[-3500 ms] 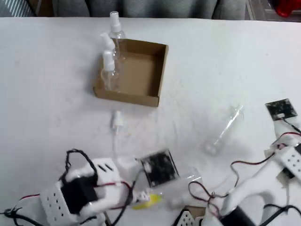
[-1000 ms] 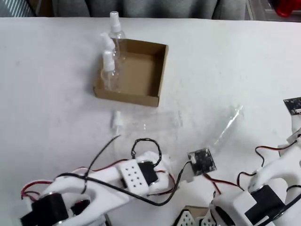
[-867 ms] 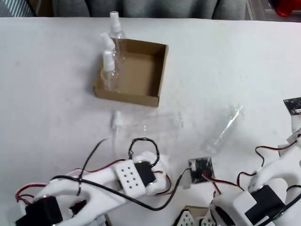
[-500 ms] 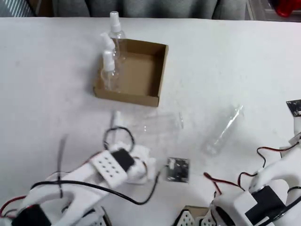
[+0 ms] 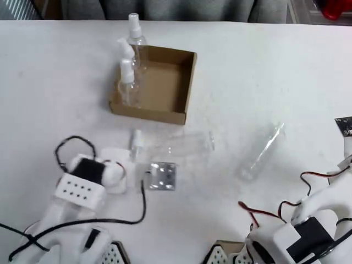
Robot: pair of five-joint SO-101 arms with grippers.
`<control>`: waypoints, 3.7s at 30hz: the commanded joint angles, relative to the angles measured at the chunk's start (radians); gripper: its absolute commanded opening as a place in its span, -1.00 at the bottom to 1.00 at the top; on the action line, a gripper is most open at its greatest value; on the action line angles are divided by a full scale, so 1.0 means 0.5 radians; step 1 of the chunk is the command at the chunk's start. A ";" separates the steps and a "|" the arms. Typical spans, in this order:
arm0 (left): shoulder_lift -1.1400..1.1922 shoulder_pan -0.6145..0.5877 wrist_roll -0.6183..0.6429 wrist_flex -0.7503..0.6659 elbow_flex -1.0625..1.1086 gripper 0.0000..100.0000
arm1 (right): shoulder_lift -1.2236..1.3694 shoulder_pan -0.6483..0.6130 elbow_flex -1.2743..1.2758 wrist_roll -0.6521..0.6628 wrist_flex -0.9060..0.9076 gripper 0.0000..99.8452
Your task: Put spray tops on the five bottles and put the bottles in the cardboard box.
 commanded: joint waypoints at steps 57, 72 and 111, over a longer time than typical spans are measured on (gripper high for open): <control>0.014 -0.692 2.160 -0.218 0.107 -0.84 | -0.011 -0.115 0.064 0.012 0.020 -0.97; 0.809 -0.689 2.332 -0.282 -0.236 -0.96 | -0.026 -0.204 0.068 0.003 0.109 -0.97; 1.809 -0.446 3.489 -0.626 -1.243 -0.96 | -0.348 -0.486 0.064 0.009 0.505 -0.97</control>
